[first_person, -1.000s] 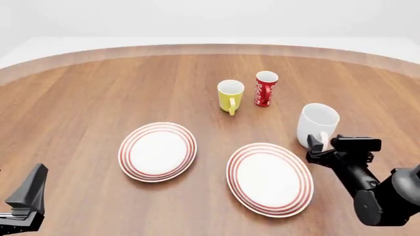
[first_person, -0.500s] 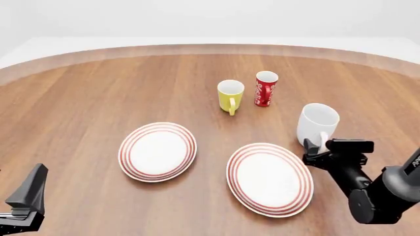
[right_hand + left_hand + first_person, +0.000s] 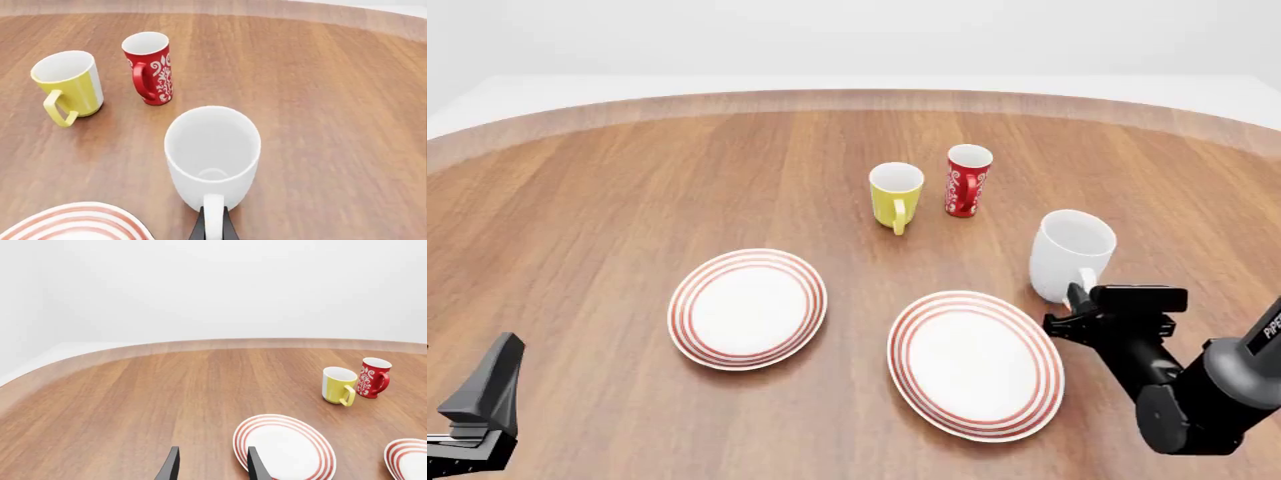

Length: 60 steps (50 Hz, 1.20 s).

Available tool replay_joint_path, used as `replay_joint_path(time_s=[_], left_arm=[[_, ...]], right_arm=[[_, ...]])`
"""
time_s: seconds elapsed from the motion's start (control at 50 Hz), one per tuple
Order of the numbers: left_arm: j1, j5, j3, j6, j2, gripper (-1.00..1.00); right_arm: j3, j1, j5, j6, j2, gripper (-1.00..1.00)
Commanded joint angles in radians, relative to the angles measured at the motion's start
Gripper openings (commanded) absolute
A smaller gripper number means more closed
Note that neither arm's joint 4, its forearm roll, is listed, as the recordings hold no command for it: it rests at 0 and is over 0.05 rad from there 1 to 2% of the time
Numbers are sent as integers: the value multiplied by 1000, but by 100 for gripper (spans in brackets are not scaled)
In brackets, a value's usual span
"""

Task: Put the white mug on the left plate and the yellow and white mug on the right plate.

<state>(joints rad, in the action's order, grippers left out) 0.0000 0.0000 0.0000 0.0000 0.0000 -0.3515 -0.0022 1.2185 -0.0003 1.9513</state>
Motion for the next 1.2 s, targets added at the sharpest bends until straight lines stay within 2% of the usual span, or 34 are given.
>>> replay_joint_path(time_s=[0.02,0.28,0.58,1.04,1.2], left_arm=[[0,0,0,0,0,100],[0,0,0,0,0,100],[0,0,0,0,0,100],[0,0,0,0,0,100],[0,0,0,0,0,100]], right_arm=[[5,0,0,3,-8,-100],[28,1,-4,-14,-67,-100],[48,11,-79,-38,-212,-100],[62,64,-259,-68,-482,-100],[52,98,-353,-83,-599,-100]])
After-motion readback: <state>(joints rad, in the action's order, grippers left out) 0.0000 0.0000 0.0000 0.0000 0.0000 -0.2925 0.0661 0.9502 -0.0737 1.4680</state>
